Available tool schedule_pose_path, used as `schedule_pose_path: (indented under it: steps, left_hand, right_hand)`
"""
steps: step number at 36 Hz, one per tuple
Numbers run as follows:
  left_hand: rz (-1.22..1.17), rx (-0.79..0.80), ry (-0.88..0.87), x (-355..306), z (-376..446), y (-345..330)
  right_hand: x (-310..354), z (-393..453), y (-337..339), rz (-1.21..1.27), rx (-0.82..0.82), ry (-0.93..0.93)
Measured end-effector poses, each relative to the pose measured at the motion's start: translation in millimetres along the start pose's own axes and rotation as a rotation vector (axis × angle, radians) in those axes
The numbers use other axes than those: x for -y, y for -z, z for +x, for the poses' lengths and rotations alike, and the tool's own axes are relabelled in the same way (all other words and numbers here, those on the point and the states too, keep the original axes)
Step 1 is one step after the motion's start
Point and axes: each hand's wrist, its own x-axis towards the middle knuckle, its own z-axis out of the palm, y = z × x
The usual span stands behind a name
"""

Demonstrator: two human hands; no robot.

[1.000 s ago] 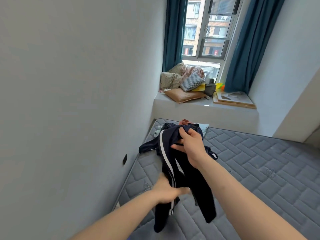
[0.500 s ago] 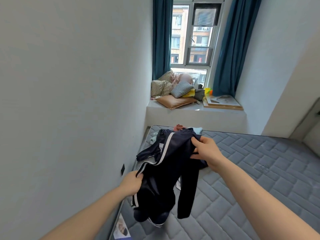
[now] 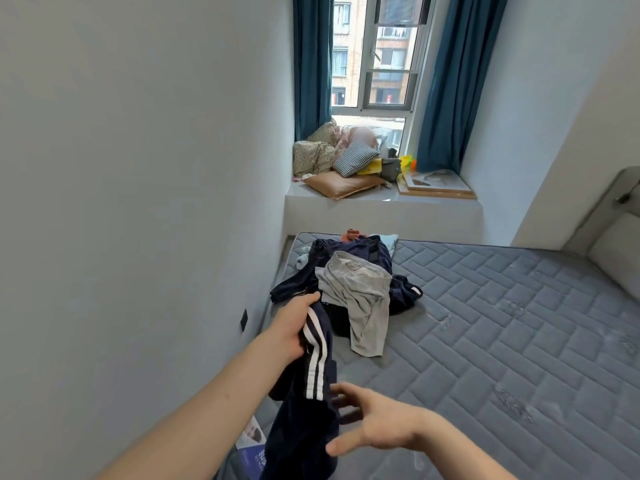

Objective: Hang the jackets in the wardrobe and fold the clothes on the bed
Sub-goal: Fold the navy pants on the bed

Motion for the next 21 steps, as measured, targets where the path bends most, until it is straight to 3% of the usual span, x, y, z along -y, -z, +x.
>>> schedule_pose_path:
  steps: [3, 7, 12, 17, 21]
  left_hand:
    - [0.006, 0.036, 0.003, 2.3, 3.8, -4.1]
    - [-0.104, 0.010, -0.086, 1.2, 8.8, -8.1]
    - [-0.211, 0.014, -0.148, -9.6, 14.2, 0.6]
    - [-0.336, 0.023, -0.165, -14.8, 11.8, 8.7]
    - [-0.383, 0.049, -0.180, -12.4, 3.9, 1.5]
  right_hand:
    - [-7.5, 9.3, -21.1, 0.063, -0.085, 0.034]
    - [-16.2, 23.6, -37.3, 0.084, -0.359, 0.095]
    - [-30.9, 49.9, -29.8, 0.094, -0.586, 0.044]
    - [-31.4, 56.4, -17.6, 0.098, -0.622, 0.027]
    - [-18.7, 65.0, -18.0, 0.039, -0.652, 0.120]
